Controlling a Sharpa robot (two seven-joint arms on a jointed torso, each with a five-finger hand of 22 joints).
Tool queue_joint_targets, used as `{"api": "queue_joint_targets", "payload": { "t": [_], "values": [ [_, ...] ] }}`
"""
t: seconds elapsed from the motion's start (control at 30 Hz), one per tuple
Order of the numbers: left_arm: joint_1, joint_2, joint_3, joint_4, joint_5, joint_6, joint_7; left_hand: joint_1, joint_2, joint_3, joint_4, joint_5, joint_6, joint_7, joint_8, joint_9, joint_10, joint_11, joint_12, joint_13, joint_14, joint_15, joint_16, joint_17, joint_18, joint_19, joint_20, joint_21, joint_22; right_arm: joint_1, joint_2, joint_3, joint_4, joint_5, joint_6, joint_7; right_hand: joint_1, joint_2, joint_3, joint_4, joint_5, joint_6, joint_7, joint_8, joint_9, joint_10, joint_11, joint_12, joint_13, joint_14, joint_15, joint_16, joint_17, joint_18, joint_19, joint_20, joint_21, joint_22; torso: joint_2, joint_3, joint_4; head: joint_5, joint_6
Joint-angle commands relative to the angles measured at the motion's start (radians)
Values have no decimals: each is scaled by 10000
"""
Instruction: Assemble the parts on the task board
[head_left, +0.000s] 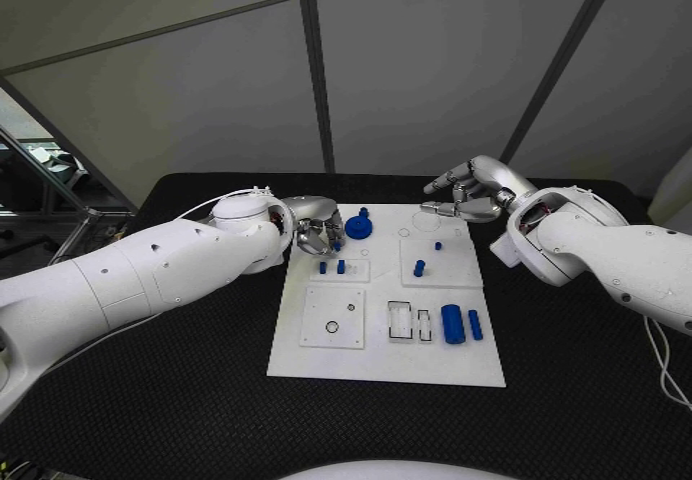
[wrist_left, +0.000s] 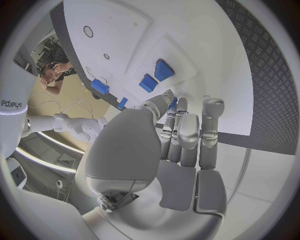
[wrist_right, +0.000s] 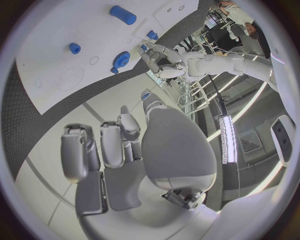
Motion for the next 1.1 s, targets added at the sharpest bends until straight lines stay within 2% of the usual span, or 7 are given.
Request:
{"api": "queue_joint_targets", "payload": {
  "t": [0.03, 0.23, 0.57, 0.7, 0.8, 0.97, 1.1],
  "values": [
    [11, -14, 4, -1, -12, 52, -36, -91, -40, 7, 63, -41, -63, 5, -38, -16, 1, 36, -67, -16, -55, -33, 6, -16, -12, -48, 6, -23, 36, 18, -3, 4, 3, 22, 33, 40, -61, 52, -7, -70, 7, 65, -21, -13, -2, -49, -18, -14, -13, 375, -86, -34, -16, 120, 448, -58, -21, 1670, 3, 1, -5, -14, 2],
    [11, -58, 4, 21, -12, -6, -93, -126, -118, 10, 93, -41, -283, 3, -40, -161, -37, 52, -124, -54, -64, -20, -3, -69, -11, -44, 10, -50, 37, 18, -8, 4, -18, 22, 40, 11, -61, 30, -15, -79, 2, 55, -19, -22, -5, -154, -17, -222, -189, 355, -86, -94, -98, 146, 389, -59, -103, 1576, -3, -2, -2, -8, 12],
    [5, -305, 11, 217, -12, -450, -91, -107, -356, -383, 249, -36, -1540, -409, -16, -856, -778, 310, -564, -352, -176, 172, -125, -419, 29, -157, 150, -501, -100, 18, -31, 4, -218, -705, 547, -398, 725, 20, 602, -406, -10, 384, 57, 54, 31, -2894, 108, -6477, -5277, -71, -16, -1692, -1840, 273, 122, -36, -590, 1080, -13, -10, 7, -31, 77],
    [4, -465, 50, 327, 77, -754, -14, 39, -337, -695, 263, -37, -1614, -425, 11, -992, -1147, 407, -639, -462, -425, 241, -527, -1014, 140, -433, 234, -1204, -364, 18, -46, 4, -257, -1663, 993, -609, 965, -241, 1118, -708, -105, 892, 185, 77, 35, -2613, 359, -8620, -7393, 6, 134, -1854, -1906, 303, 88, 140, -713, 975, -14, -5, 2, -35, 110],
    [3, -654, 121, 449, 247, -1020, 80, 103, -291, -855, 298, -35, -1573, -394, 30, -1056, -1258, 430, -612, -498, -575, 264, -794, -1373, 209, -594, 264, -1626, -535, -7, -62, 4, -215, -2791, 1317, -823, 1077, -317, 1372, -940, -130, 1164, 136, 88, 40, -2366, 324, -9184, -8043, 27, 176, -1888, -1898, 309, 86, 161, -739, 961, -18, -9, -1, -72, 159],
    [1, -1047, 216, 655, 1133, -1486, 304, 148, -144, -956, 408, -31, -1170, -149, 180, -1084, -1083, 383, -415, -483, -644, 230, -1020, -1674, 262, -651, 259, -1955, -699, -85, -123, -9, -43, -4414, 1601, -1134, 1073, -426, 1573, -1145, -159, 1420, 116, 80, 37, -2218, 338, -9639, -8585, 42, 212, -1923, -1895, 323, 59, 191, -797, 913, -19, -7, -3, -432, 241],
    [-1, -1511, 246, 884, 3562, -1867, 748, 181, -28, -792, 500, 17, -412, 128, 473, -964, -676, 265, -173, -427, -1122, 116, -1988, -2891, 365, -912, 173, -2706, -1026, -127, -197, -158, 161, -5388, 1696, -1357, 1005, -503, 1695, -1276, -167, 1526, 113, 31, 21, -2123, 364, -9954, -8952, 57, 244, -1943, -1888, 333, 38, 223, -842, 878, -10, -3, 4, -806, 335]
  ]
}}
